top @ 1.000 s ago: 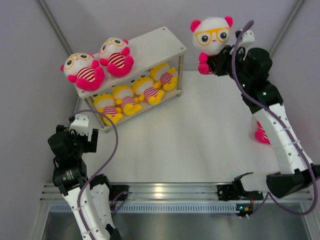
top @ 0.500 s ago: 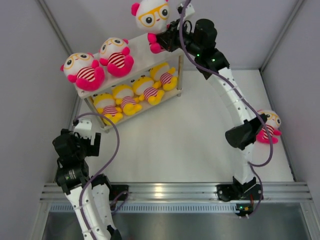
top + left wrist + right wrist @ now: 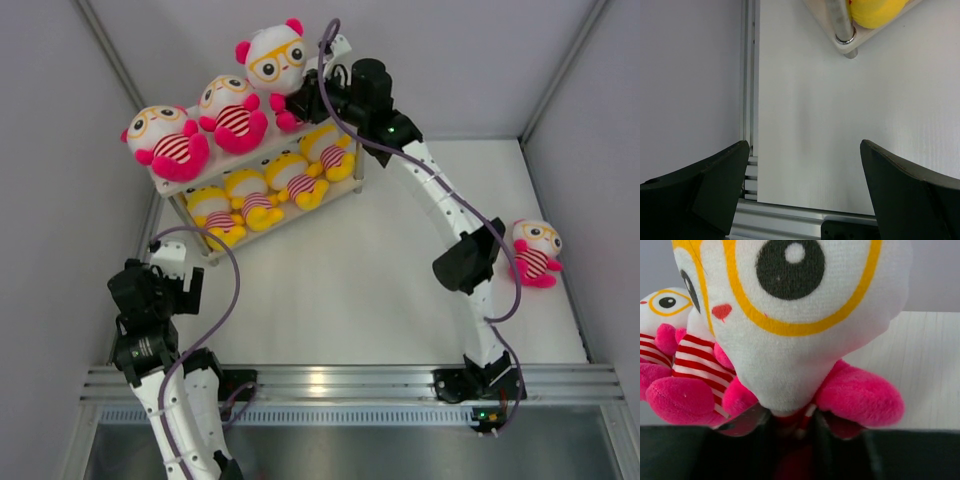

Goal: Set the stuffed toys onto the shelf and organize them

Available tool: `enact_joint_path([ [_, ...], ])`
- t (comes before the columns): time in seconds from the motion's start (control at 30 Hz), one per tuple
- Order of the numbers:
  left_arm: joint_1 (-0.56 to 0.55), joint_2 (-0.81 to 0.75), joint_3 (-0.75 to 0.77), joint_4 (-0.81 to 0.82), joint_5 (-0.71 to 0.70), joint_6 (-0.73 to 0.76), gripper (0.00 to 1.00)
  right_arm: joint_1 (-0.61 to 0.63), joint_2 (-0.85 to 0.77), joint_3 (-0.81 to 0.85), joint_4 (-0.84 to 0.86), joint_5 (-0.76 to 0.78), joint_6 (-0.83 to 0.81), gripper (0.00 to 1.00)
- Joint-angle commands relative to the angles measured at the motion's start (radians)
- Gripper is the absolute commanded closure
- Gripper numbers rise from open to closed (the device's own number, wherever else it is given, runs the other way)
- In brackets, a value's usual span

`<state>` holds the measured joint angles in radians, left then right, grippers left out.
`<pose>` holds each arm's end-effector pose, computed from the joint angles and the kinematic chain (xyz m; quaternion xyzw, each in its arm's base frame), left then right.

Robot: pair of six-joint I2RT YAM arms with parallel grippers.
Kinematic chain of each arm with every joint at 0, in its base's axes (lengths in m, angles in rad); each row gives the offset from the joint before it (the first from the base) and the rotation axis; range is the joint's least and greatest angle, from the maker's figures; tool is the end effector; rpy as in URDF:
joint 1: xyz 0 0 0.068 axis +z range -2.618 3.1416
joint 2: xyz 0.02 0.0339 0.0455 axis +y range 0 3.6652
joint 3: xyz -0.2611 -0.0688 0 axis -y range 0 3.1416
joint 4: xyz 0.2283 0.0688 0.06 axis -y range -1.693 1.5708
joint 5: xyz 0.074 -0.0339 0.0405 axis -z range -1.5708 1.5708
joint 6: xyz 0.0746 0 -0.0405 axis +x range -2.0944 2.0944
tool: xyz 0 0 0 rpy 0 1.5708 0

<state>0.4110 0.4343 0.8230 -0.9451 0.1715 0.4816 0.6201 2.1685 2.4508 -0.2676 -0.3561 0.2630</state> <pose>0.0939 0.0271 0.2875 0.0723 0.8689 0.1414 0.4689 0.4027 0.3195 0.4527 -0.2468 0.6574 0.4120 0.5807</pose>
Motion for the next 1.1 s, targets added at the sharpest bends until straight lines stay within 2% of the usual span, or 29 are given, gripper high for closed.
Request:
enact_joint_path([
  [0.0, -0.006, -0.003, -0.004, 0.017, 0.006, 0.014, 0.01, 0.020, -0.065, 0.005, 0.076, 0.040, 0.013, 0.68],
  [0.07, -0.008, -0.003, -0.005, 0.019, -0.001, 0.015, 0.01, 0.021, -0.082, -0.036, 0.108, 0.069, 0.030, 0.53],
  [0.17, -0.008, -0.006, -0.005, 0.019, -0.006, 0.017, 0.01, 0.020, -0.090, -0.029, 0.108, 0.056, 0.053, 0.40],
  [0.4, -0.014, -0.006, -0.002, 0.019, -0.006, 0.018, 0.01, 0.020, -0.125, -0.027, 0.145, 0.081, 0.044, 0.26],
  [0.73, -0.014, -0.008, -0.010, 0.019, -0.013, 0.022, 0.01, 0.017, -0.153, -0.044, 0.182, 0.094, 0.062, 0.22],
  [1.07, -0.018, -0.005, -0.010, 0.017, -0.023, 0.032, 0.01, -0.003, -0.150, -0.072, 0.168, 0.097, 0.087, 0.23],
])
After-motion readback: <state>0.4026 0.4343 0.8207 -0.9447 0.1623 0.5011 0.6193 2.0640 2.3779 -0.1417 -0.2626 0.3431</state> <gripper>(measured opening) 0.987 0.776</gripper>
